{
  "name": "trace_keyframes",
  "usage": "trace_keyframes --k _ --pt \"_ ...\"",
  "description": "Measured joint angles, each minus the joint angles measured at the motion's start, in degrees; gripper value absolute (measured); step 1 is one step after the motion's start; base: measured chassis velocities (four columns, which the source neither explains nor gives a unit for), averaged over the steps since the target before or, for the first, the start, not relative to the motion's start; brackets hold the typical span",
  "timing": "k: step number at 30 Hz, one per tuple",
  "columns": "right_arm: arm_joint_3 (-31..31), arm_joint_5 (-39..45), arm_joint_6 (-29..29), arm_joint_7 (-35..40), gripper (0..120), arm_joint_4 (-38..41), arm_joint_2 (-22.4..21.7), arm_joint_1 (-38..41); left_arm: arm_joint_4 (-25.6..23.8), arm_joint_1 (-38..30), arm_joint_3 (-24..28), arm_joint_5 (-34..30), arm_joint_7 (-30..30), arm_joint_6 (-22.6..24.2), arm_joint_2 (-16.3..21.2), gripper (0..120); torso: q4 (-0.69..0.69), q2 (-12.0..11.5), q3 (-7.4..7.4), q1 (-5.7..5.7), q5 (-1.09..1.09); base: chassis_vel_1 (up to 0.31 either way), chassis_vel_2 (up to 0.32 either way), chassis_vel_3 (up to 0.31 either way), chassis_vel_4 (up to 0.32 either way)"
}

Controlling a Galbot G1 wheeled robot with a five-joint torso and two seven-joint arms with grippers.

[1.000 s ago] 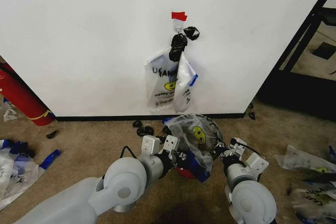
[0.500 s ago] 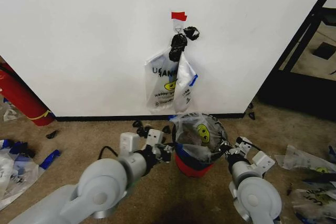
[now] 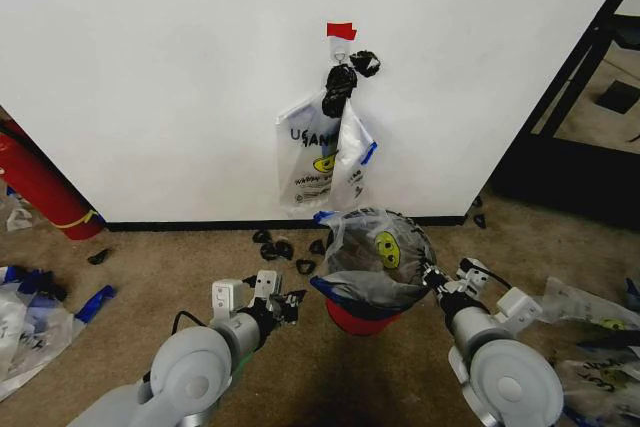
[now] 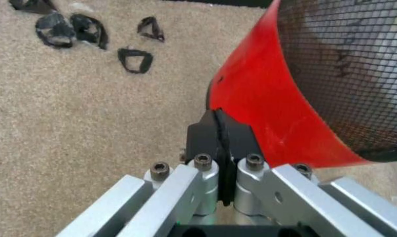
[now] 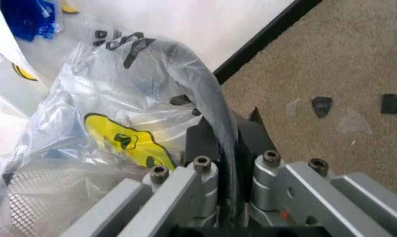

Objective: Pick up the garbage bag from the wall and place it over the trash bin.

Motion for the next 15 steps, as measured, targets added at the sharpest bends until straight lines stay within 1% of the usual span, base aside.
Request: trace_keyframes --k 2,4,5,6,7,10,11,12,13,14,15 --pt "0.3 0.0 0.0 -0.1 1 0.0 -0.2 -0.2 0.1 0.5 -0.5 0.6 0.4 -0.2 0.3 0 0.01 0.0 0.00 0.00 0.00 0.000 0.000 0.000 0.000" --pt "0.6 -0.3 0.0 -0.3 1 -0.2 -0.5 -0.1 -1.1 0.9 -1.5 0.0 0.3 -0.2 0.9 0 0.01 0.0 0.00 0.00 0.01 0.000 0.000 0.000 0.000" --pt "0.8 -0.5 0.0 -0.4 1 -0.5 -0.6 0.0 -3.1 0.9 -3.0 -1.5 -0.3 -0.3 1.9 0 0.01 0.0 0.00 0.00 0.02 0.000 0.000 0.000 0.000" --pt "0.8 -0.5 0.0 -0.4 1 -0.5 -0.6 0.0 -3.1 0.9 -3.0 -1.5 -0.3 -0.3 1.9 0 0.01 0.0 0.00 0.00 0.02 0.000 0.000 0.000 0.000" --pt "0.8 -0.6 0.0 -0.5 1 -0.6 -0.7 0.1 -4.2 0.9 -3.7 -2.7 -0.7 -0.7 2.4 0 0.01 0.0 0.00 0.00 0.02 0.000 0.000 0.000 0.000" --pt "1.0 -0.6 0.0 -0.7 1 -0.9 -0.7 0.3 -5.8 0.9 -5.4 -7.0 -0.5 -4.1 3.0 1 0.01 0.0 0.00 0.00 0.02 0.000 0.000 0.000 0.000" --pt "1.2 -0.7 0.0 -0.7 1 -1.1 -0.8 0.3 -6.0 0.9 -6.6 -10.6 0.6 -6.7 2.9 8 0.01 0.0 0.00 0.00 0.01 0.000 0.000 0.000 0.000" --pt "1.2 -0.7 0.0 -0.7 1 -1.1 -0.8 0.3 -6.0 0.9 -6.6 -10.6 0.6 -6.7 2.9 8 0.01 0.0 0.00 0.00 0.01 0.000 0.000 0.000 0.000" --pt "1.2 -0.9 0.0 -0.8 1 -1.3 -0.8 0.3 -6.0 1.0 -7.1 -12.3 1.8 -8.8 2.7 12 0.00 0.0 0.00 0.00 0.01 0.000 0.000 0.000 0.000" --pt "1.3 -1.0 0.0 -0.8 1 -1.4 -0.8 0.3 -5.7 1.5 -7.5 -13.6 4.3 -11.9 2.4 16 0.00 0.0 0.00 0.00 0.02 0.000 0.000 0.000 0.000" --pt "1.4 -1.1 -0.1 -0.8 1 -1.5 -0.9 0.3 -4.7 2.5 -8.2 -14.5 8.4 -15.1 2.1 20 0.00 0.0 0.00 0.00 0.02 0.000 0.000 0.000 0.000"
